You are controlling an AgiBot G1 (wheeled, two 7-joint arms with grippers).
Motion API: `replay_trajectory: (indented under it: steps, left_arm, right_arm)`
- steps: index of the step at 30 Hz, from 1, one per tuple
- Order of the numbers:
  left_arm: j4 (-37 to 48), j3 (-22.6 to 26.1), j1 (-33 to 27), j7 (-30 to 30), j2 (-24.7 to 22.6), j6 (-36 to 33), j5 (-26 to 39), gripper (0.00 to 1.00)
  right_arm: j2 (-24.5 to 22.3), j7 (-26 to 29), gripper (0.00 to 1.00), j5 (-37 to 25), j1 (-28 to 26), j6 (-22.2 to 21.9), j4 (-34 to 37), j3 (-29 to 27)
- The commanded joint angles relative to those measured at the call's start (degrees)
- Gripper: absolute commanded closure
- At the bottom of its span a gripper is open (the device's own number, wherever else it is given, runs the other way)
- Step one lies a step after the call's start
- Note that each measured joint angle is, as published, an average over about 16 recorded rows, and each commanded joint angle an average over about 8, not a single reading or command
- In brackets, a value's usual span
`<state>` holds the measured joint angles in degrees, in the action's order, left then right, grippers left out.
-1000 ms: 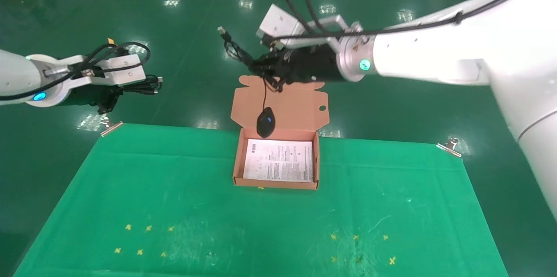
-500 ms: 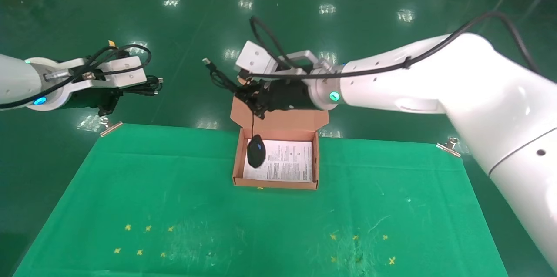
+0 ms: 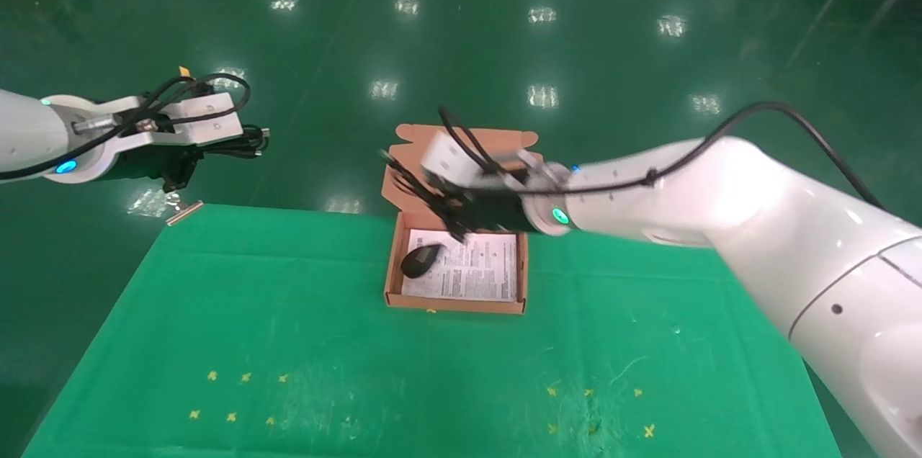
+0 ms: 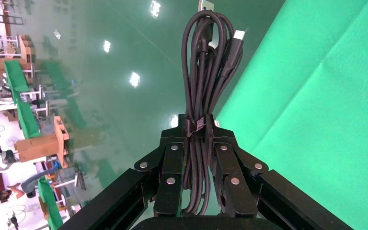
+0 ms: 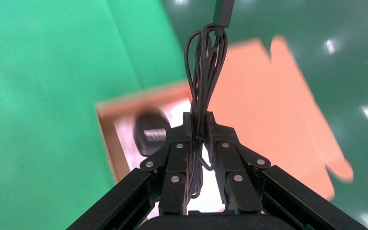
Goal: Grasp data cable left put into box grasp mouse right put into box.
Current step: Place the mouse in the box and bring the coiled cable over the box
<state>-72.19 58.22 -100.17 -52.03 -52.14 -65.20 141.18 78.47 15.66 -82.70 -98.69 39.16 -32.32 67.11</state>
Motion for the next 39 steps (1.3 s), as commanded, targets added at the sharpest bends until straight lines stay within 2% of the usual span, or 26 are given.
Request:
replay_trajectory:
  steps: [1, 8, 9, 16, 17, 18, 31, 39]
  left_arm:
    - [-0.01, 0.00, 0.00, 0.00, 0.00, 0.00, 0.00, 1.00]
    - [-0.01, 0.00, 0.00, -0.01, 0.00, 0.00, 0.00, 1.00]
    - [-0.01, 0.00, 0.00, -0.01, 0.00, 0.00, 0.00, 1.00]
    - [-0.02, -0.01, 0.02, 0.00, 0.01, -0.03, 0.03, 1.00]
    - [-0.03, -0.01, 0.03, 0.00, 0.01, -0.04, 0.03, 1.00]
    - [-0.03, -0.01, 0.03, 0.00, 0.02, -0.04, 0.03, 1.00]
    - [0.30, 0.01, 0.36, 0.06, -0.38, 0.67, -0.15, 1.00]
    - [5.46, 0.41, 2.77, 2.65, -4.05, 7.94, -1.47, 1.00]
  right_arm:
    - [0.01, 0.19, 1.00, -0.74, 0.46, -0.96, 1.82, 2.46]
    - [0.17, -3.91, 1.00, -4.36, 0.51, -4.89, -0.84, 9.25]
    - [0.17, -4.59, 0.97, -4.54, 0.58, -5.47, -1.44, 9.91]
    - [0.17, -7.61, 0.12, -4.83, 0.80, -7.79, -3.48, 12.84]
    - [0.17, -7.75, 0.02, -4.87, 0.81, -7.90, -3.54, 13.04]
    - [0.16, -7.81, 0.00, -4.89, 0.82, -7.98, -3.59, 13.17]
    - [-2.48, -7.30, 0.00, -3.60, 1.10, -7.74, -7.05, 12.62]
    - [-6.36, -7.03, 0.00, -1.33, 0.27, -7.06, -9.16, 11.00]
